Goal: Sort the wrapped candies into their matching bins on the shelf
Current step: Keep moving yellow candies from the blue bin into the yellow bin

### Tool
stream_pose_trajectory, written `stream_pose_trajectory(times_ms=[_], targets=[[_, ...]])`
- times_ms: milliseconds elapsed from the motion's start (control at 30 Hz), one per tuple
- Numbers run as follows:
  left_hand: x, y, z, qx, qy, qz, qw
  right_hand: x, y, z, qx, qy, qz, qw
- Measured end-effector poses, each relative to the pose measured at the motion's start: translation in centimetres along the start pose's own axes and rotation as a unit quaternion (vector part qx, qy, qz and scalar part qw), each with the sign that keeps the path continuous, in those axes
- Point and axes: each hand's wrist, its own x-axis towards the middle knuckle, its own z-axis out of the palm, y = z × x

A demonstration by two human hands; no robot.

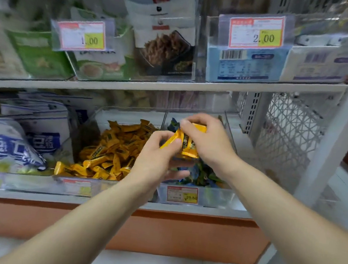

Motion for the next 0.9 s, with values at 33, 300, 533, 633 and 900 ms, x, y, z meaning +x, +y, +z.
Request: stream_pose_trajectory(times_ms=[33, 300, 533, 633, 900], targets=[[0.0, 0.2, -0.3, 0.013, 0.028, 0.022, 0.999, 0.3, -0.4, 1.3, 0.008, 0.004, -0.001, 1.0], [3.7, 1.2, -10.1, 0.352, 0.194, 0.165, 0.901, 6.0, -1.1, 10.8, -0.107, -0.089, -0.002, 0.99], [5.4, -0.1, -15.5, 0.564, 0.148, 0.137, 0.801, 9.4, -0.5, 13.0, -0.236, -0.224, 0.014, 0.945], [5.2, 0.0, -15.9, 0.605, 0.145, 0.126, 0.772, 8.2, -0.6, 11.4, -0.247, -0.214, -0.01, 0.945], [3.3, -0.1, -10.8, 0.553, 0.085, 0.229, 0.796, 0.8, 0.4, 2.8, -0.24, -0.136, -0.067, 0.959]])
